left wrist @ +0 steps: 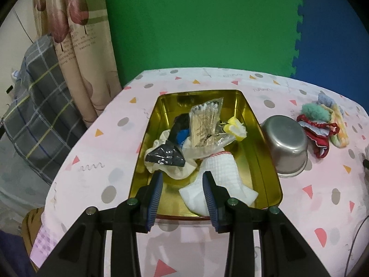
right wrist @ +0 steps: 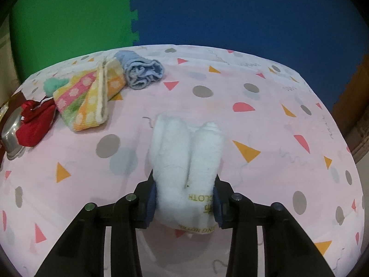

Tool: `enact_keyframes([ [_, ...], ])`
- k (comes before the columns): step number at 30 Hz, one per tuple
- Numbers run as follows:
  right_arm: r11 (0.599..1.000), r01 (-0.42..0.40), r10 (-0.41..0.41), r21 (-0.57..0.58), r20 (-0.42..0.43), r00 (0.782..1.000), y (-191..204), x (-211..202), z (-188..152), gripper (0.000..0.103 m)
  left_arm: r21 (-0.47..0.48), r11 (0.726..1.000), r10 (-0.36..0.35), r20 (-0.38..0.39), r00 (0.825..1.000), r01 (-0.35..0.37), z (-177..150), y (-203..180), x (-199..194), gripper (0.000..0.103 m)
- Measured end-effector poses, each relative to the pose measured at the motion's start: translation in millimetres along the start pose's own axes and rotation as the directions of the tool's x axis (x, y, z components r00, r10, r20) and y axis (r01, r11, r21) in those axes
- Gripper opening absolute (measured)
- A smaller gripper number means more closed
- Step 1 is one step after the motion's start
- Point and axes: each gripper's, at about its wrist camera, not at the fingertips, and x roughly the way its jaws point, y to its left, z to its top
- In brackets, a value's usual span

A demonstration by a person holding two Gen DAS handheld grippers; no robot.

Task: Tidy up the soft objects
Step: 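Carry the white cloth into the tin box and open the right gripper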

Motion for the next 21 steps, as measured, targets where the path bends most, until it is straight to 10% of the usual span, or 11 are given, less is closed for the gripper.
enact_keyframes([
  [21, 0.959, -0.192, 0.198, -0.206, 0.008, 0.98, 130, -47, 28, 0.037, -0.077, 0.997, -0.011, 0.034, 0.999, 0.014, 3, 25, -14, 0.036],
])
